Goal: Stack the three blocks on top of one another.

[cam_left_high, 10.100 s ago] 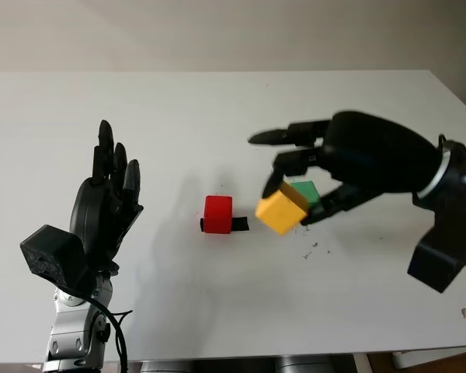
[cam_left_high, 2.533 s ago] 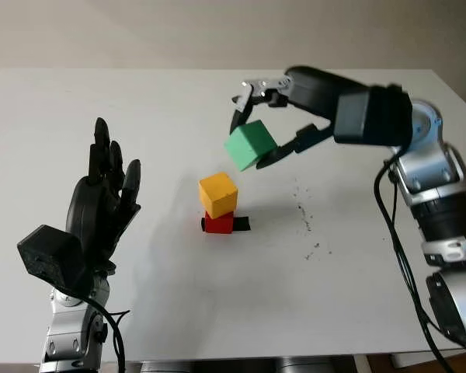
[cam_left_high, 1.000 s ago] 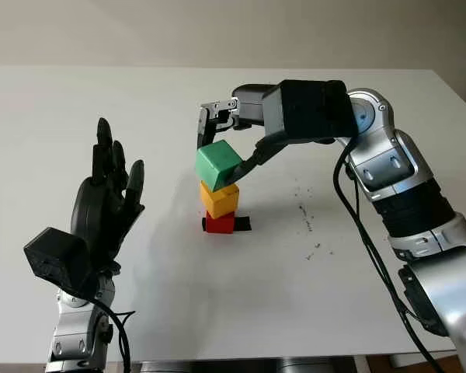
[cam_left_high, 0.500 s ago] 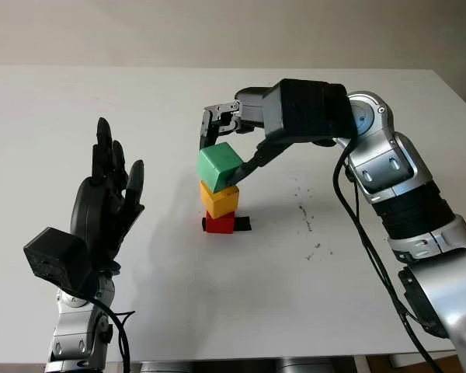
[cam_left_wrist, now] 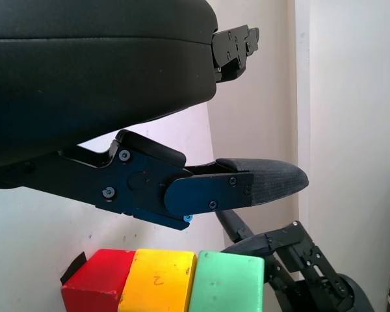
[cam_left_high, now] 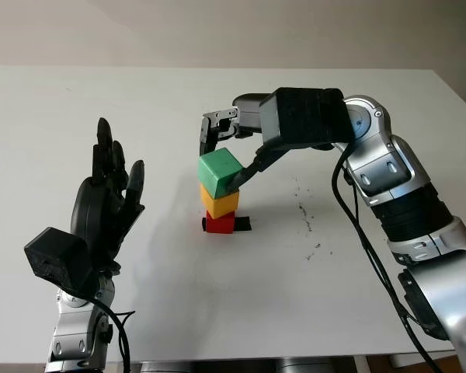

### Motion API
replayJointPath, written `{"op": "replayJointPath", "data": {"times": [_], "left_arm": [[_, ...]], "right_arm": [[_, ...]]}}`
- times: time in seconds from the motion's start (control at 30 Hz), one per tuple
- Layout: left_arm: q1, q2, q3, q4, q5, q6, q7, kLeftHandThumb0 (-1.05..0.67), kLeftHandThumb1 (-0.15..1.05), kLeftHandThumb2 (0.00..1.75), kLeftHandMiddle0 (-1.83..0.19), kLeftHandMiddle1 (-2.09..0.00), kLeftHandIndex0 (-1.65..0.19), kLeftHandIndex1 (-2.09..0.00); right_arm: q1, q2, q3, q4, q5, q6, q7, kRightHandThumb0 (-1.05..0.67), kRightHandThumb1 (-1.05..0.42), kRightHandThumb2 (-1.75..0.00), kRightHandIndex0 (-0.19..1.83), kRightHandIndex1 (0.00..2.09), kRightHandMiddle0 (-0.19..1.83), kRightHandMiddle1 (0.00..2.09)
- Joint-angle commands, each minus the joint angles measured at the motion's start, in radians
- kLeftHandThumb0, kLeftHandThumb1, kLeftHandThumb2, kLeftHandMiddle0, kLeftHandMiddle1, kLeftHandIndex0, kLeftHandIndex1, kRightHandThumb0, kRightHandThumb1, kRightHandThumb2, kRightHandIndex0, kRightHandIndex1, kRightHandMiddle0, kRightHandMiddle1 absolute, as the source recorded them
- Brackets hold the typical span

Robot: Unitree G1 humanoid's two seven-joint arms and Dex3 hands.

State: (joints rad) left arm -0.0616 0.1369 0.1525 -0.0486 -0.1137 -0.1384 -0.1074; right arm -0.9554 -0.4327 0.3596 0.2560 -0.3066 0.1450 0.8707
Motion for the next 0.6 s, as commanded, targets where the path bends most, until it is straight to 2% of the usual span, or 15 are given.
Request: {"op": "replayJointPath", "data": {"times": [0.0,0.17,0.27,0.37,0.53,0.57], "left_arm": [[0.004,-0.007,-0.001,-0.003,-0.003,-0.012,0.001,-0.74,1.05,0.47,0.19,-0.04,0.19,0.0],[0.005,-0.007,-0.001,-0.005,-0.005,-0.007,0.001,-0.74,1.05,0.47,0.19,-0.04,0.19,0.0],[0.003,-0.007,-0.001,-0.001,-0.001,-0.009,0.004,-0.74,1.05,0.47,0.19,-0.04,0.19,0.0],[0.002,-0.006,-0.002,-0.002,0.0,-0.007,0.004,-0.74,1.05,0.47,0.19,-0.04,0.19,0.0],[0.002,-0.002,-0.003,-0.002,0.005,-0.006,0.004,-0.75,1.05,0.48,0.19,-0.03,0.19,0.0],[0.002,-0.001,-0.003,0.001,0.004,-0.012,0.001,-0.75,1.05,0.48,0.19,-0.03,0.19,0.0]], "right_arm": [[0.008,-0.003,0.001,-0.02,0.004,0.009,0.005,-0.45,-0.99,-0.05,0.28,0.04,0.26,1.57],[0.007,0.0,-0.003,-0.012,0.012,0.016,0.013,-0.45,-0.98,-0.05,0.27,0.04,0.27,1.52],[0.007,0.002,-0.009,-0.005,0.025,0.023,0.019,-0.46,-0.96,-0.05,0.26,0.04,0.25,1.37],[0.004,-0.004,-0.004,0.001,0.027,0.006,0.023,-0.5,-0.93,-0.05,0.2,0.04,0.13,1.03],[-0.001,-0.012,-0.005,0.013,0.039,-0.037,0.042,-0.62,-0.92,-0.05,-0.09,0.01,-0.04,0.35],[-0.001,-0.013,-0.007,0.013,0.041,-0.045,0.043,-0.64,-0.91,-0.05,-0.13,0.01,-0.06,0.29]]}}
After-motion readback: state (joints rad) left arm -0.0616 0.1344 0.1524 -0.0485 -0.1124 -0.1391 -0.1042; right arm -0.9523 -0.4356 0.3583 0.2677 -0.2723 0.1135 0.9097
